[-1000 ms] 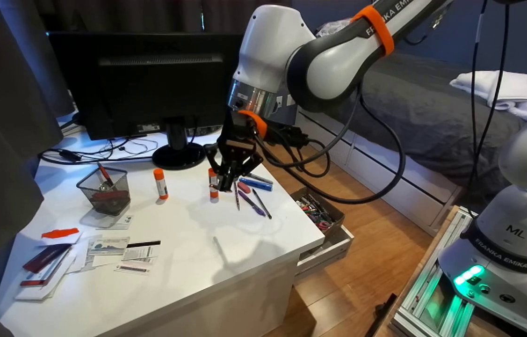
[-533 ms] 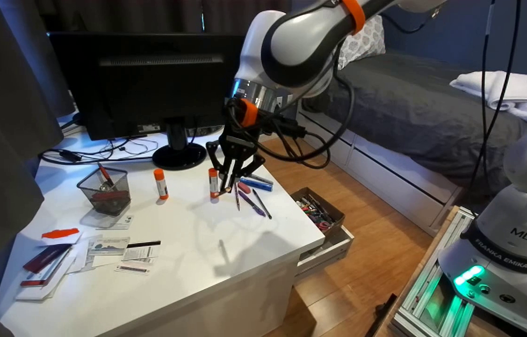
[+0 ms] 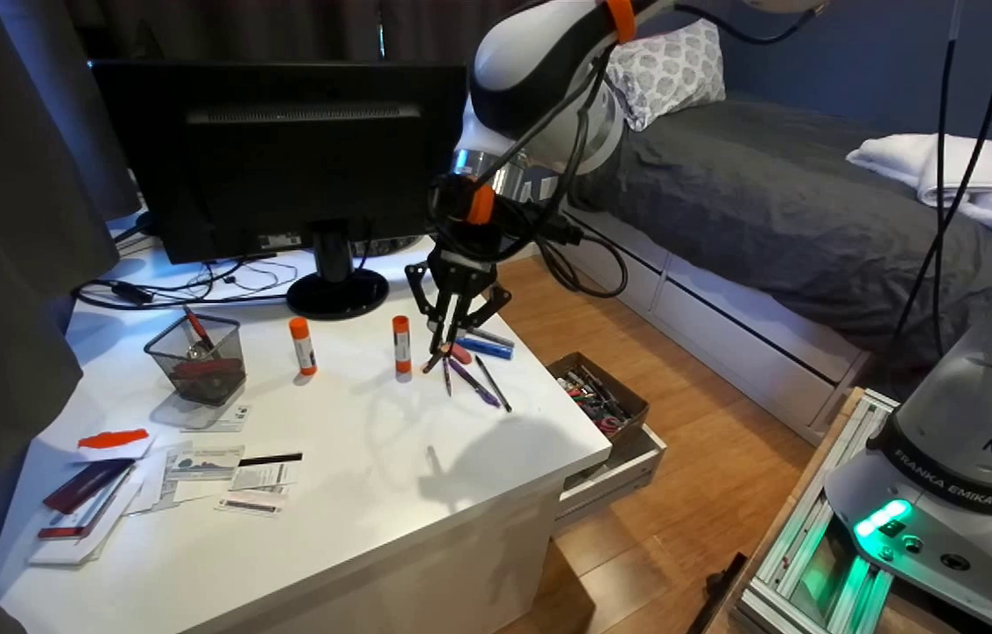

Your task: Press the Pen's end on the table twice then place it back down

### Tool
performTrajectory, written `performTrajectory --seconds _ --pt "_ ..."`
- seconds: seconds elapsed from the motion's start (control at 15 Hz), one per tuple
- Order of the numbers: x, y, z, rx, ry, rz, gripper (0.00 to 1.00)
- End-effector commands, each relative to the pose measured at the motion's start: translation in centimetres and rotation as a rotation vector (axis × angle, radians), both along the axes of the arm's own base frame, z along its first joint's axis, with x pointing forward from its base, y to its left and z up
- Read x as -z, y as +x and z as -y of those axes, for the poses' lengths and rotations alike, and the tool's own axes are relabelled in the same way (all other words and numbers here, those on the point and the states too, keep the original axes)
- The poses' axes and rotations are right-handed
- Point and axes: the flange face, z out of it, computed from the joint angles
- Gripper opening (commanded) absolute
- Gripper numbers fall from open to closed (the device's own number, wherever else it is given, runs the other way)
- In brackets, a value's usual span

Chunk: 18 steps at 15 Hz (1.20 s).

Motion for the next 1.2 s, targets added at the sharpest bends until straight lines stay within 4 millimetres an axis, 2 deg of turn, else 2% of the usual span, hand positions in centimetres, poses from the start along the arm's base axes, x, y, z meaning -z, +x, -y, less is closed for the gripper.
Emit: performTrajectory --seconds 0.0,0.13,0.2,0.4,0.47,0.53,0.87,1.13 --pt "0.7 0.6 1.1 -0.011 0.101 -0.018 0.03" --pt "1.2 0.9 2.0 0.024 0.141 -0.028 0.03" --pt "1.3 0.6 1.7 0.009 0.096 -0.022 0.11" --pt "1.6 1.0 2.4 0.029 0.114 -0.023 0.11" --pt "1.6 1.0 2.4 0.029 0.115 -0.023 0.03" --pt "1.9 1.4 2.7 0.038 0.143 -0.059 0.03" --pt "4.6 2.1 4.0 0.058 0.312 -0.237 0.03" --pt "8.1 2.8 5.3 0.098 0.365 -0.325 0.03"
